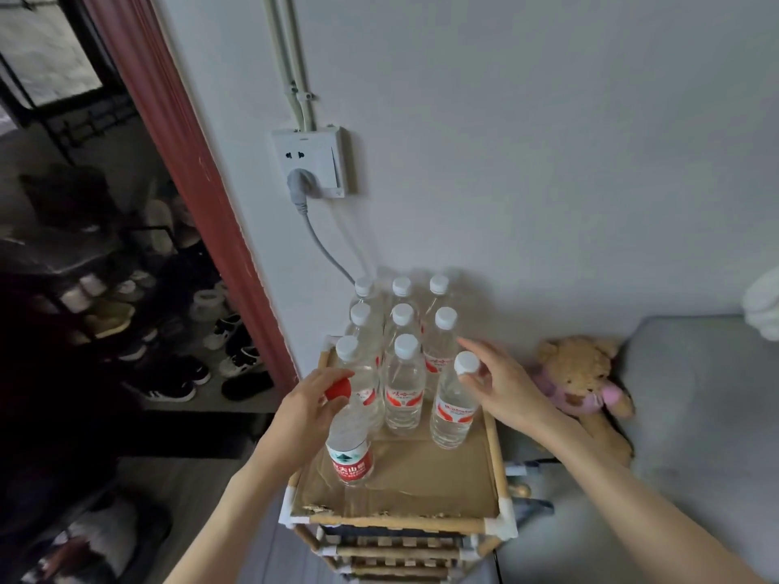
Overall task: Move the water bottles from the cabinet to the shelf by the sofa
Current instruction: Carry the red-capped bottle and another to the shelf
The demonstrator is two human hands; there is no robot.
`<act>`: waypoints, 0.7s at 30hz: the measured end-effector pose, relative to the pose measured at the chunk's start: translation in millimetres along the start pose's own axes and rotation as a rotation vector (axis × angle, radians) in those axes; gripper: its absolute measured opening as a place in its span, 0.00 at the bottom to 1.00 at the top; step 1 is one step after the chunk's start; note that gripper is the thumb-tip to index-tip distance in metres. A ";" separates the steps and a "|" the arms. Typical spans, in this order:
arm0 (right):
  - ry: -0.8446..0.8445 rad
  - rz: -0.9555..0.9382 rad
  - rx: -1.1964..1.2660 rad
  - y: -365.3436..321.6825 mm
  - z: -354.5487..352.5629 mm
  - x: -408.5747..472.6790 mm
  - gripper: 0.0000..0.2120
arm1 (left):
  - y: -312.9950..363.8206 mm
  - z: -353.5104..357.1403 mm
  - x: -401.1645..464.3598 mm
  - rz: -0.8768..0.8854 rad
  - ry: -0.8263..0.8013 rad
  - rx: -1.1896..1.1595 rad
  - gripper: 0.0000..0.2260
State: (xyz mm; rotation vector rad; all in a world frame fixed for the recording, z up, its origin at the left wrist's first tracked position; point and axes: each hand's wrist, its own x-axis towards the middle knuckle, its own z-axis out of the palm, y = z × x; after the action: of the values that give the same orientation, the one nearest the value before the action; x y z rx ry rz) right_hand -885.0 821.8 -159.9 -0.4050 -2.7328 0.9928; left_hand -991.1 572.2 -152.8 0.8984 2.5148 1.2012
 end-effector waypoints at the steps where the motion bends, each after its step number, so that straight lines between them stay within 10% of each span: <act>1: -0.025 -0.017 -0.003 1.0 -1.6 0.3 0.20 | -0.1 0.2 0.0 0.004 -0.005 0.001 0.15; 21: 0.017 0.049 -0.155 -1.9 -5.2 21.3 0.15 | -0.3 1.0 11.1 -0.140 0.126 0.077 0.15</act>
State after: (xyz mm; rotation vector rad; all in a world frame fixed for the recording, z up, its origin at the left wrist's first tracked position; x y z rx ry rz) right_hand -903.9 830.3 -152.7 -0.5064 -2.8069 0.7872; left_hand -999.6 579.4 -153.0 0.6696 2.6895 1.1579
